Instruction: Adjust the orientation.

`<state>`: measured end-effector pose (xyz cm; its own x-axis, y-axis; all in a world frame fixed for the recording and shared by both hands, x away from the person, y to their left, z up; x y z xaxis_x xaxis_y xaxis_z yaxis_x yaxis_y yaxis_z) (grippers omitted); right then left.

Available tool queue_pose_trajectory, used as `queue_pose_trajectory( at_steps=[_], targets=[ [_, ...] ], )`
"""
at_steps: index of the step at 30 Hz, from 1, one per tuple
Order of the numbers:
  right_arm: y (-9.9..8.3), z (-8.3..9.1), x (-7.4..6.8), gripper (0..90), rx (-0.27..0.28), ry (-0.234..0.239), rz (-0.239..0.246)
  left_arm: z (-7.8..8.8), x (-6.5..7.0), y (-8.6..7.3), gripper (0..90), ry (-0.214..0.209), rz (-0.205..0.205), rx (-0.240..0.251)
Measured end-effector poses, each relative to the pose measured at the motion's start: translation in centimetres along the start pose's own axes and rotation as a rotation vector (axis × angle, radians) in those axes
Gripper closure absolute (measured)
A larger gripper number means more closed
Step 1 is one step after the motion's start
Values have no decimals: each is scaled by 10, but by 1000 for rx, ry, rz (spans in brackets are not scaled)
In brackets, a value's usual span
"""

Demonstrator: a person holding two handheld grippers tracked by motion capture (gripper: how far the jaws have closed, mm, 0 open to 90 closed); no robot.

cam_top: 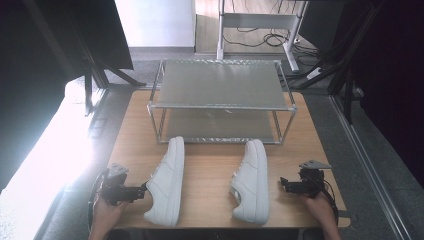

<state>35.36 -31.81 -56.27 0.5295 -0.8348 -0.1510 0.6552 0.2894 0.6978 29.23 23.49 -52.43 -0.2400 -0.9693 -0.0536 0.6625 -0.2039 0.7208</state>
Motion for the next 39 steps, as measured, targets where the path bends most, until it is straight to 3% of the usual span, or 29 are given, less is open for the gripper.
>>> queue_pose_trajectory(
  at_steps=[5,15,21,24,28,30,32,36,39],
  targets=[
    [0,0,0,0,0,0,0,3,11,11,0,-15,-15,33],
    [0,0,0,0,0,0,0,-5,29,15,0,-7,-87,19],
    [0,0,0,0,0,0,0,-1,29,18,0,-18,-71,36],
    [0,0,0,0,0,0,1,3,31,22,0,-52,-45,61],
    [0,0,0,0,0,1,0,3,35,24,0,-54,-59,64],
    [0,0,0,0,0,0,1,3,42,28,0,-117,-22,83],
    [0,0,0,0,0,0,1,3,48,32,0,-120,-43,91],
    [0,0,0,0,0,0,0,4,56,36,0,-141,-46,109],
    [0,0,0,0,0,0,0,5,73,42,0,-178,-63,121]
  ],
)
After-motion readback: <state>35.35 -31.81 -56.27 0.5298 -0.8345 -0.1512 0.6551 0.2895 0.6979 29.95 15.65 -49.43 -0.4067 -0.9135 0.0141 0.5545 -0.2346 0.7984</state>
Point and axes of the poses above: each handheld gripper's, and its own axes: z roughly backward along the jaws, y roughly out of its top, x roughly to its right, the point moved 6 cm from there along -z, roughly forward along the jaws, and after that the axes turned 12 degrees about y, right-handed, at the moved point
